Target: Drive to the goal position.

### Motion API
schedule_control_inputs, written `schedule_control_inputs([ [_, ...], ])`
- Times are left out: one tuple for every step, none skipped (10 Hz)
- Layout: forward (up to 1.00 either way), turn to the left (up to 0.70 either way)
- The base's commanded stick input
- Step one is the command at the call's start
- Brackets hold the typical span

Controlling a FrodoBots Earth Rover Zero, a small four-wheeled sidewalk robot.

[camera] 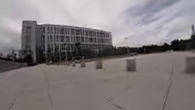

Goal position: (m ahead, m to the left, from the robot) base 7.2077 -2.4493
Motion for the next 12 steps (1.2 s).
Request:
schedule_control_inputs([
  [0.70, 0.00],
  [0.70, 0.00],
  [0.70, 0.00],
  [0.70, 0.00],
  [0.70, 0.00],
  [0.70, 0.00],
  [0.70, 0.00],
  [0.70, 0.00],
  [0.70, 0.00],
  [0.70, 0.00],
  [0.70, 0.00],
  [0.70, 0.00],
])
